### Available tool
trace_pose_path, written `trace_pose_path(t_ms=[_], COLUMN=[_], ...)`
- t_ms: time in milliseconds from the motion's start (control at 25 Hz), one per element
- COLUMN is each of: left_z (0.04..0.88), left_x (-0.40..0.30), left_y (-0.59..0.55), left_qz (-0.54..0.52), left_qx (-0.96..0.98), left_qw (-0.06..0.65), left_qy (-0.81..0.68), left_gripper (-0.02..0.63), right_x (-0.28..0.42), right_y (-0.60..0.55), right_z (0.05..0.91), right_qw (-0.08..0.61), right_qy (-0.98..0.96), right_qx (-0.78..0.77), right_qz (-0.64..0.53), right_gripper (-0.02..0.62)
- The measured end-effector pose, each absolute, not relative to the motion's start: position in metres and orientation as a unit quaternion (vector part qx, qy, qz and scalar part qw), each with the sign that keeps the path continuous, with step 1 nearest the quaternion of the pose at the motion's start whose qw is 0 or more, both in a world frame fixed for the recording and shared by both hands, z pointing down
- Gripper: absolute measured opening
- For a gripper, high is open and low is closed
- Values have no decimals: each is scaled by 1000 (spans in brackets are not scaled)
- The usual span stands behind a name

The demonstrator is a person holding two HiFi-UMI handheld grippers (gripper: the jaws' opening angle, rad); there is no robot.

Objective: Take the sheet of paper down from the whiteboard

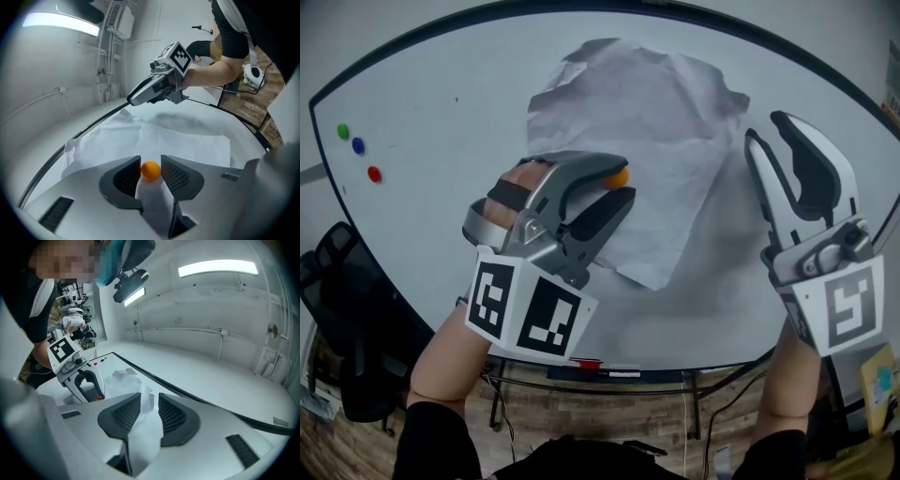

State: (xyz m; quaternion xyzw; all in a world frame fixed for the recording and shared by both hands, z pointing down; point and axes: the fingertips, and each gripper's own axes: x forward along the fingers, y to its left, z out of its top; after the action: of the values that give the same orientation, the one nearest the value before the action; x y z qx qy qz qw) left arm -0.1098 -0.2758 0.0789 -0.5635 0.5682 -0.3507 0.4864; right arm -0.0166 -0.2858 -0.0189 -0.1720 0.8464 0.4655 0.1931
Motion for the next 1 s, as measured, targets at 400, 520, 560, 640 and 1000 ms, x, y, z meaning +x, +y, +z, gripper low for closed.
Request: trace_pose_path(t_ms=[400,520,560,640,1000], left_z=[78,78,78,79,79], left_x=[-114,-114,-114,-114,-114], left_y=[-278,-278,-278,-279,-279], left_qz=[-356,-357,-357,-359,-368], left_qx=[-560,-559,-559,-557,-553], left_qw=[482,483,483,484,485], left_qy=[572,572,572,571,569], left_gripper=[135,133,133,133,133], right_x=[-37,-43,-46,-51,-60], right_y=[-287,-291,-294,-299,-298], right_z=[-32,-33,-33,-35,-38], right_qw=[168,146,136,121,107], right_qy=[835,824,821,815,809], right_qx=[-190,-205,-211,-221,-223], right_qz=[489,507,513,521,533], right_gripper=[140,140,140,140,95])
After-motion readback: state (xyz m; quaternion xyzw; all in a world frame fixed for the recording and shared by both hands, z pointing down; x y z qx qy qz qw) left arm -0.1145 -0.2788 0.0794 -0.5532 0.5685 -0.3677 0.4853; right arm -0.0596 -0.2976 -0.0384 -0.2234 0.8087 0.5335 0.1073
